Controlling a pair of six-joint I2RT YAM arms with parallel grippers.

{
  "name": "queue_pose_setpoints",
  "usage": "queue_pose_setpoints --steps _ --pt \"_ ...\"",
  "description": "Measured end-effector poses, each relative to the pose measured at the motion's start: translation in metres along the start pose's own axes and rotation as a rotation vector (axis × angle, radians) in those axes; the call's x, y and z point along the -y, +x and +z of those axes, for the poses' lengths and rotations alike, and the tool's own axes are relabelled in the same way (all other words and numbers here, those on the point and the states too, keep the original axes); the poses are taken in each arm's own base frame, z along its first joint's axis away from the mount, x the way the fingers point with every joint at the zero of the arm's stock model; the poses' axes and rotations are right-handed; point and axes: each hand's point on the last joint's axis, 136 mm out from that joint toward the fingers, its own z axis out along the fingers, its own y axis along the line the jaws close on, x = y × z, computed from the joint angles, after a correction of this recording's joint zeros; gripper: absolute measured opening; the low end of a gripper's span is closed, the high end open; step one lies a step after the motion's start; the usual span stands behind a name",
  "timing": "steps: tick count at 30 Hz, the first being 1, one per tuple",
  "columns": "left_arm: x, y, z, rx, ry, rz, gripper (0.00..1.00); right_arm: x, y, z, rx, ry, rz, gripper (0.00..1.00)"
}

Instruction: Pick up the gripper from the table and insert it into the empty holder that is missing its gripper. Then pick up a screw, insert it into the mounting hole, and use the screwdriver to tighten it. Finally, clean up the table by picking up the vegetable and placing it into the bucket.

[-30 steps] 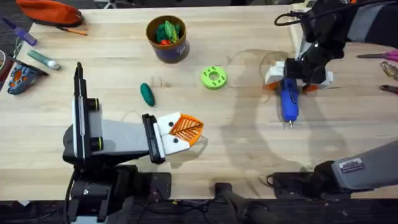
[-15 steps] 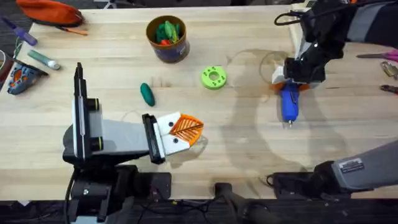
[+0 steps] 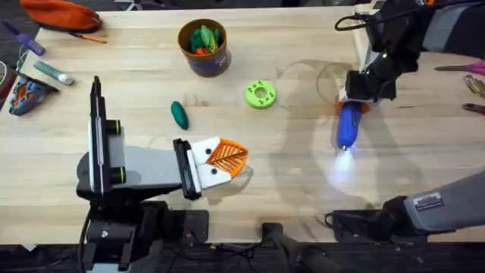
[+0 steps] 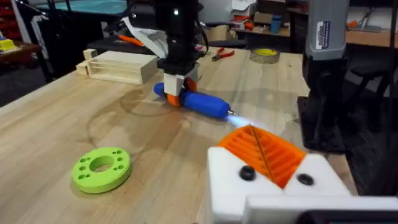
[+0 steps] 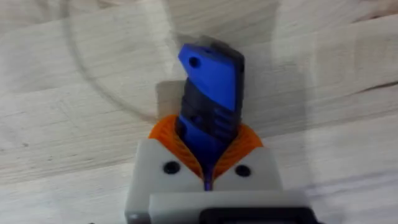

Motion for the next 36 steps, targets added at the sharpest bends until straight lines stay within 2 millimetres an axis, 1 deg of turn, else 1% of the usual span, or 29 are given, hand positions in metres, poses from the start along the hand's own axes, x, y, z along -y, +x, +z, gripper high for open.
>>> queue_pose_setpoints --steps 11,13,15,17,20,23,26,28,29,32,33,36 --pt "0.000 0.000 0.000 0.000 0.000 0.000 0.014 0.001 0.002 -0.002 -0.006 0.002 -0.001 0.022" --pt "0.000 0.000 0.000 0.000 0.000 0.000 0.014 0.001 0.003 -0.008 0.007 -0.001 0.000 0.022" --pt "0.000 0.000 0.000 0.000 0.000 0.000 0.014 0.001 0.000 -0.022 0.041 -0.012 0.003 0.022" --pt "0.000 0.000 0.000 0.000 0.000 0.000 0.014 -0.001 -0.007 -0.044 0.108 -0.041 0.007 0.022" --pt "0.000 0.000 0.000 0.000 0.000 0.000 0.014 -0.007 -0.021 -0.086 0.244 -0.108 0.012 0.022" --pt "0.000 0.000 0.000 0.000 0.000 0.000 0.014 -0.013 -0.032 -0.138 0.402 -0.181 0.012 0.022" --pt "0.000 0.000 0.000 0.000 0.000 0.000 0.014 -0.016 -0.035 -0.186 0.557 -0.239 0.002 0.022" --pt "0.000 0.000 0.000 0.000 0.000 0.000 0.014 -0.021 -0.033 -0.214 0.652 -0.274 -0.024 0.022" --pt "0.000 0.000 0.000 0.000 0.000 0.000 0.014 -0.026 -0.031 -0.229 0.699 -0.299 -0.052 0.022" --pt "0.000 0.000 0.000 0.000 0.000 0.000 0.014 -0.044 -0.020 -0.262 0.805 -0.379 -0.145 0.022" --pt "0.000 0.000 0.000 0.000 0.000 0.000 0.014 -0.060 -0.007 -0.288 0.874 -0.457 -0.224 0.022" --pt "0.000 0.000 0.000 0.000 0.000 0.000 0.014 -0.073 0.006 -0.309 0.929 -0.528 -0.285 0.022"
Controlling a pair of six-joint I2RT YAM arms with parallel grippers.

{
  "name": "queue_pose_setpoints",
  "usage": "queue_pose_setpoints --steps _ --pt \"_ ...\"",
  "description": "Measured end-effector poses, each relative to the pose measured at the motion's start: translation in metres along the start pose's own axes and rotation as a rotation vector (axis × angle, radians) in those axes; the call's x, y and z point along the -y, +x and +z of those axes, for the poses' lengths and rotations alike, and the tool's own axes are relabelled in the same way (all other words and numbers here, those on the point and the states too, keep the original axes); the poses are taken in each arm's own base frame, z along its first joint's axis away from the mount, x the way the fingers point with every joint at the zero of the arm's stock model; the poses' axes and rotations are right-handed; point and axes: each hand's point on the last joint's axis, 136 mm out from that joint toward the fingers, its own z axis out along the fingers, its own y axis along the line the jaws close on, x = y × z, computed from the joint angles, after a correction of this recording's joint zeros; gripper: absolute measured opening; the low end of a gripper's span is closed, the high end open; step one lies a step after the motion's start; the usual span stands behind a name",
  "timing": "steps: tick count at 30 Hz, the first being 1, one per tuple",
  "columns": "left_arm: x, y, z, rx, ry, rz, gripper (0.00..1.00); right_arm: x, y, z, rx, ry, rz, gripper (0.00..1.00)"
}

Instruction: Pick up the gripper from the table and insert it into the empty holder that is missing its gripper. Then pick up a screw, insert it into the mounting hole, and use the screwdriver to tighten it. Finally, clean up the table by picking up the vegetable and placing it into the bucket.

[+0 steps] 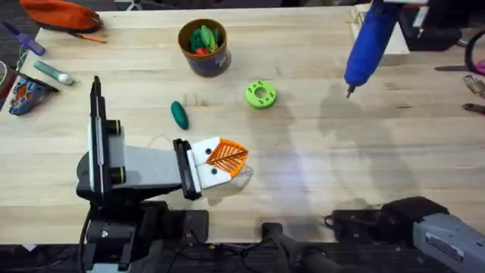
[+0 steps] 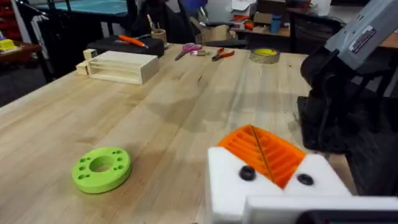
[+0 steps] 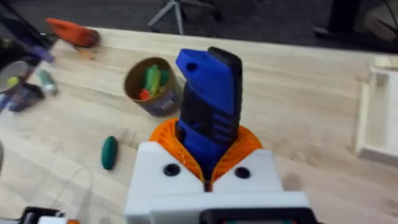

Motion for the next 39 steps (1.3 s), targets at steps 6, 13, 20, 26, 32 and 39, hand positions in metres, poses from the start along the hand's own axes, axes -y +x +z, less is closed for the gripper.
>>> queue_pose_setpoints --steps 6,13,20,26,32,39 --pt "0.000 0.000 0.000 0.000 0.000 0.000 0.014 -0.042 -0.020 -0.023 0.109 -0.159 -0.069 0.022" --pt "0.000 0.000 0.000 0.000 0.000 0.000 0.014 -0.103 -0.047 -0.060 0.335 -0.390 -0.199 0.022" --pt "0.000 0.000 0.000 0.000 0.000 0.000 0.014 -0.144 -0.032 -0.054 0.465 -0.600 -0.278 0.022" --pt "0.000 0.000 0.000 0.000 0.000 0.000 0.014 -0.168 -0.004 -0.044 0.440 -0.795 -0.356 0.022" --pt "0.000 0.000 0.000 0.000 0.000 0.000 0.014 -0.212 0.012 -0.051 0.516 -1.212 -0.580 0.022" --pt "0.000 0.000 0.000 0.000 0.000 0.000 0.014 -0.227 0.027 -0.052 0.476 -1.353 -0.591 0.022"
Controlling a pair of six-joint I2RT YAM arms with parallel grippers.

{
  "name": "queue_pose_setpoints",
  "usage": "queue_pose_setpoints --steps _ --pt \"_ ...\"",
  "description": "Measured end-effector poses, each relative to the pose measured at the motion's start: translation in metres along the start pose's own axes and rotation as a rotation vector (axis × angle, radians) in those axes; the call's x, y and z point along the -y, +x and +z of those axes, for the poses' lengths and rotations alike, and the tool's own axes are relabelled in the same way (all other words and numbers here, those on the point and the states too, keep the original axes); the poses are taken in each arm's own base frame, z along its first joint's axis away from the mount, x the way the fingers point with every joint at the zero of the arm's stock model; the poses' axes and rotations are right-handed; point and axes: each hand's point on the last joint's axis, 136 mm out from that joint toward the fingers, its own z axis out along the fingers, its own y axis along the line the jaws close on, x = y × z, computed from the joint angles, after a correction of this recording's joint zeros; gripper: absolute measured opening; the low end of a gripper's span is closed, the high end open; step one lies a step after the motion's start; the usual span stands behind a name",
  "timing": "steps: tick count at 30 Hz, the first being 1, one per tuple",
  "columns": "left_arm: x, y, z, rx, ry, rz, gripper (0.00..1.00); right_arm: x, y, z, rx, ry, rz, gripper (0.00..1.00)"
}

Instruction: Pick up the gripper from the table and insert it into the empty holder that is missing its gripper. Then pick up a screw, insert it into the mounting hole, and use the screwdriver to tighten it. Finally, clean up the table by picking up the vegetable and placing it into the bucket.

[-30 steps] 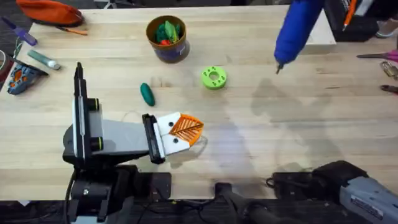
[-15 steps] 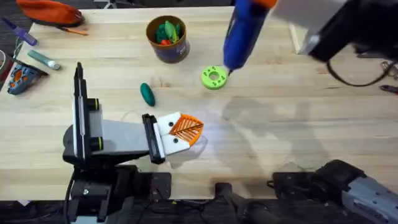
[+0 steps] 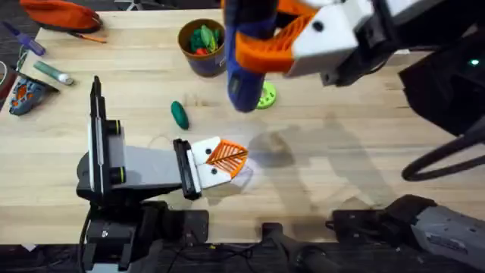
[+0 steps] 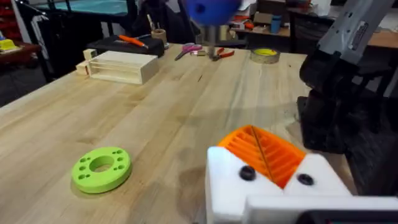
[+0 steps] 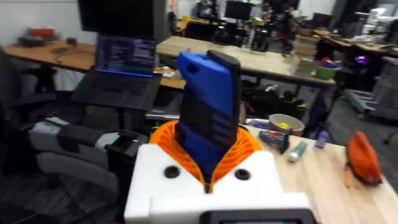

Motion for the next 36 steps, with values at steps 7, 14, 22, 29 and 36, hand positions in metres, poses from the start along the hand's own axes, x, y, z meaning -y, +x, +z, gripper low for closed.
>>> queue_pose_setpoints --steps 7,14,22,29,36 --pt "0.000 0.000 0.000 0.000 0.000 0.000 0.014 -0.016 0.002 0.012 0.006 -0.077 0.018 0.022" --pt "0.000 0.000 0.000 0.000 0.000 0.000 0.014 -0.026 0.001 0.019 0.013 -0.116 0.022 0.022" --pt "0.000 0.000 0.000 0.000 0.000 0.000 0.014 -0.026 0.004 0.023 0.017 -0.127 0.020 0.022" --pt "0.000 0.000 0.000 0.000 0.000 0.000 0.014 -0.025 0.014 0.037 0.024 -0.133 0.056 0.022" --pt "0.000 0.000 0.000 0.000 0.000 0.000 0.014 -0.027 0.009 0.043 0.048 -0.131 0.037 0.022"
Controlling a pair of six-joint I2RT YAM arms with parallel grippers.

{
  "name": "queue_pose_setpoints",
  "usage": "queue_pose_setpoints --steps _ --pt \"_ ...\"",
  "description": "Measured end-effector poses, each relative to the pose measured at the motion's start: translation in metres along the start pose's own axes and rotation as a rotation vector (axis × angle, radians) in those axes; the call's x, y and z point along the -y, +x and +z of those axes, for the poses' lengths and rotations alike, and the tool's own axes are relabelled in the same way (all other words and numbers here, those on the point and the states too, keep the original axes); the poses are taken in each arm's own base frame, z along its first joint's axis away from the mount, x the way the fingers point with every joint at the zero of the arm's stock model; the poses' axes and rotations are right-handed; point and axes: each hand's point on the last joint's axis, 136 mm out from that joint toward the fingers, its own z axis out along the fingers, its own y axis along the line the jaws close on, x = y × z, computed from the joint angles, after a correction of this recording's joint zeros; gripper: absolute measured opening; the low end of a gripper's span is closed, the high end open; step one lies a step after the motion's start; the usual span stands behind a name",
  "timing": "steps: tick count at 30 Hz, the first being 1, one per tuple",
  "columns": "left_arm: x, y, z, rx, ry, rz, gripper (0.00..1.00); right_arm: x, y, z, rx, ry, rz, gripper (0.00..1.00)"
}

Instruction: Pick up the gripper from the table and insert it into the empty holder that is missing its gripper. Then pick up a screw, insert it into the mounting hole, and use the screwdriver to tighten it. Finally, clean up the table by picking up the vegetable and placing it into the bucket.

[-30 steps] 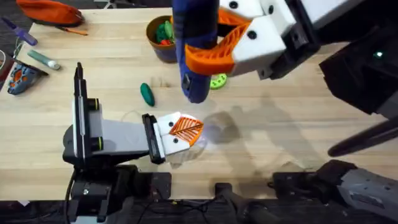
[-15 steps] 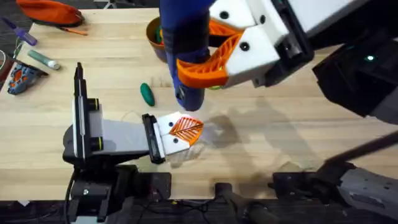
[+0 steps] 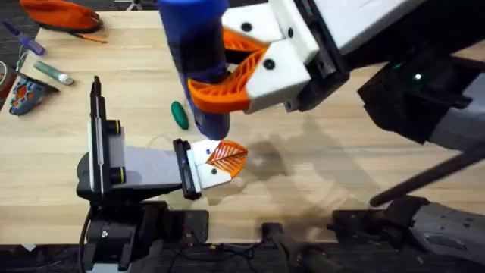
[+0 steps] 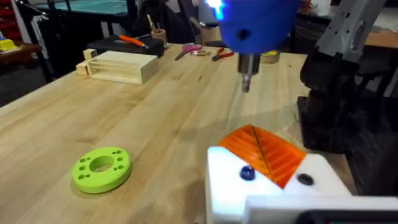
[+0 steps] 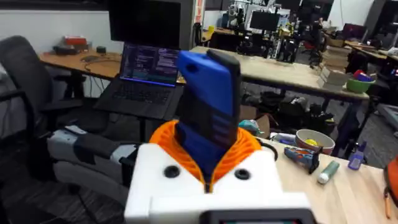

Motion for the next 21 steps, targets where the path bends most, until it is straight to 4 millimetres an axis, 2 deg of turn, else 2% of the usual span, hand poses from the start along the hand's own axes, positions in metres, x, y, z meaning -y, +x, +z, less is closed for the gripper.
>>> queue_pose_setpoints --steps 14,21 --pt "0.000 0.000 0.000 0.000 0.000 0.000 0.014 0.002 -0.002 0.001 0.003 0.006 0.023 0.022" --pt "0.000 0.000 0.000 0.000 0.000 0.000 0.014 0.010 0.021 0.006 -0.020 -0.017 0.043 0.022"
